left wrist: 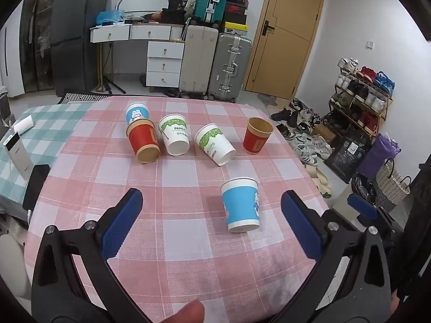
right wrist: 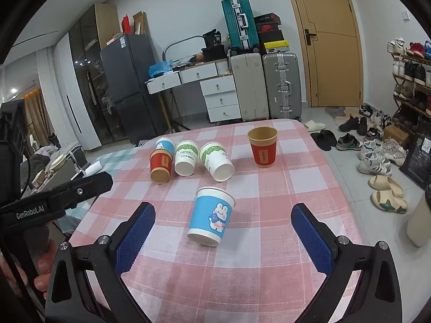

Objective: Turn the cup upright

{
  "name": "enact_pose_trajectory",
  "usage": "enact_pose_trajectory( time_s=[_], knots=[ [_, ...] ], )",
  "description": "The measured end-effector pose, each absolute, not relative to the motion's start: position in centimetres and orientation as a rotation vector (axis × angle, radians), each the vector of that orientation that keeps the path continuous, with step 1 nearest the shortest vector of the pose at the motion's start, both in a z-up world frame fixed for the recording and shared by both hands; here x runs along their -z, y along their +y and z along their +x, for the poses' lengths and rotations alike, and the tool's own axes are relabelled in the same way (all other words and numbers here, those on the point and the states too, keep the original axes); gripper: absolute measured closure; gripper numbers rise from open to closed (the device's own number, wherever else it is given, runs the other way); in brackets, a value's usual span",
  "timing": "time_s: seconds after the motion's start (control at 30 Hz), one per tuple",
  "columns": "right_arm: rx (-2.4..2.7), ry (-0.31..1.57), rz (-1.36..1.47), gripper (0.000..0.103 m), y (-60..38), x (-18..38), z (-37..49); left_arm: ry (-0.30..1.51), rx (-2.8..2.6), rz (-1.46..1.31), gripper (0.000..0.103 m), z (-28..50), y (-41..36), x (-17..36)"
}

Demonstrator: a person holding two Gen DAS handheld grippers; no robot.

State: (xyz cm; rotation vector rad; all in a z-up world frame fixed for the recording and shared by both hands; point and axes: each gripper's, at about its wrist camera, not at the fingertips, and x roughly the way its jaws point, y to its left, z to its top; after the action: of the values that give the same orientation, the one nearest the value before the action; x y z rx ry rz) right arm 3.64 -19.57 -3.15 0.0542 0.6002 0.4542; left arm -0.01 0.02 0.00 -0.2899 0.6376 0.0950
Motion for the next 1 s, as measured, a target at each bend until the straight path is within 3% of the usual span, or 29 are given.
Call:
enact_pose_trajectory(
  time_s=[0.33,0.4,1.0],
  knots=[
    [-0.448,0.584,0.06,0.0,-19.3,1.9,2.9,0.635,-0.075,-0.247,0.0,-0.5,2.4,0.9],
    [-0.449,0.581,0.07,0.0,-19.5,2.0,2.7,0.643,-0.094,-0.203,0.0,-0.4,-0.6,-0.2],
    [-0.463,0.605,0.119,0.0,-20.2,2.3,3.1,0.683,-0.078,-0.231,0.0,0.7,-0.5,0.9]
  ],
)
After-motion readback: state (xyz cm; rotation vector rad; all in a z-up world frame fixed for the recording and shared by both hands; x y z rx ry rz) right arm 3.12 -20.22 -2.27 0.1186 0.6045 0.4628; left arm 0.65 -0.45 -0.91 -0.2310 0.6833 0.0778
